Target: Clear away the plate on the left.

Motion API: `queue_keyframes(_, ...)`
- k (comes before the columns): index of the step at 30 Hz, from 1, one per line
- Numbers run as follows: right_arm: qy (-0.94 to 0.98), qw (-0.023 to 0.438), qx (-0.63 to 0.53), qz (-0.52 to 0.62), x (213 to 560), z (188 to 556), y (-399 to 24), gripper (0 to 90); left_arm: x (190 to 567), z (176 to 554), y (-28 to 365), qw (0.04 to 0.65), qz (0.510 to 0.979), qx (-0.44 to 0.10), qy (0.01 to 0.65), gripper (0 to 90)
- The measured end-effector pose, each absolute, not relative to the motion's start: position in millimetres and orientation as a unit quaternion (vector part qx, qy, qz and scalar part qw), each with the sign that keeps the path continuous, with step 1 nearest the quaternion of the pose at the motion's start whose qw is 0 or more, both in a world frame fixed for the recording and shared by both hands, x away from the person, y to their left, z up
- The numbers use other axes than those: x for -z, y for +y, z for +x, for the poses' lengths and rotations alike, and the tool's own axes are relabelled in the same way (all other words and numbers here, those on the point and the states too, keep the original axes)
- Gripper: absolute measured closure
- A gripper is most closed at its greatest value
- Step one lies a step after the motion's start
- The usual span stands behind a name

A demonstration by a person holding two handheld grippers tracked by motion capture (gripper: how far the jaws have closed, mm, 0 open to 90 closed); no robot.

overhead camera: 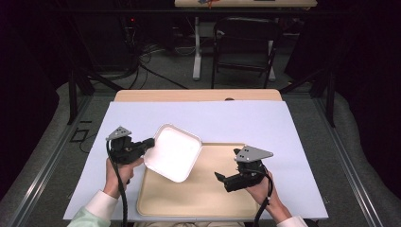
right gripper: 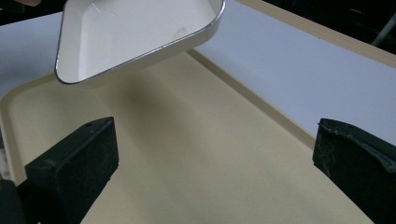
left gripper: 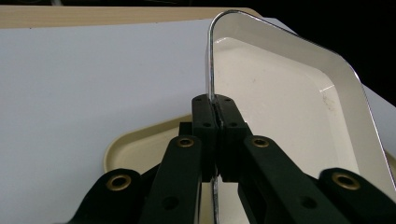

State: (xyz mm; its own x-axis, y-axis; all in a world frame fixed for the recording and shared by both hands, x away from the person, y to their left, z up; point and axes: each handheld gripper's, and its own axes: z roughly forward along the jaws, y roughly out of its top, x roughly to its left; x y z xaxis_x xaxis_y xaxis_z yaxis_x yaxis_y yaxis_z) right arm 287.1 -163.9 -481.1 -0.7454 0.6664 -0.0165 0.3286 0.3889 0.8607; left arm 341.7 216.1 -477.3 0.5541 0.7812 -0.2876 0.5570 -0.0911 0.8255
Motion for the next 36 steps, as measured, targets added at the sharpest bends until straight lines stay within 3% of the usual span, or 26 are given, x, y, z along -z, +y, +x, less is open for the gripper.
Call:
queue_keyframes(18, 0.821, 0.147, -0.462, 0.3, 484.0, 300.8, -133.8, 0.5, 479.3, 341.4, 199.0, 0.496, 0.736, -0.106, 0.447, 88.2)
queue_keyframes(31, 0.824, 0.133, -0.457, 0.308, 488.2, 308.4, -115.7, 6.9, 481.0, 338.5, 187.6, 0.497, 0.741, -0.106, 0.439, 88.2)
queue_keyframes(36, 0.824, 0.127, -0.451, 0.319, 490.0, 311.4, -113.5, 14.5, 482.3, 336.9, 184.9, 0.497, 0.741, -0.109, 0.438, 88.2)
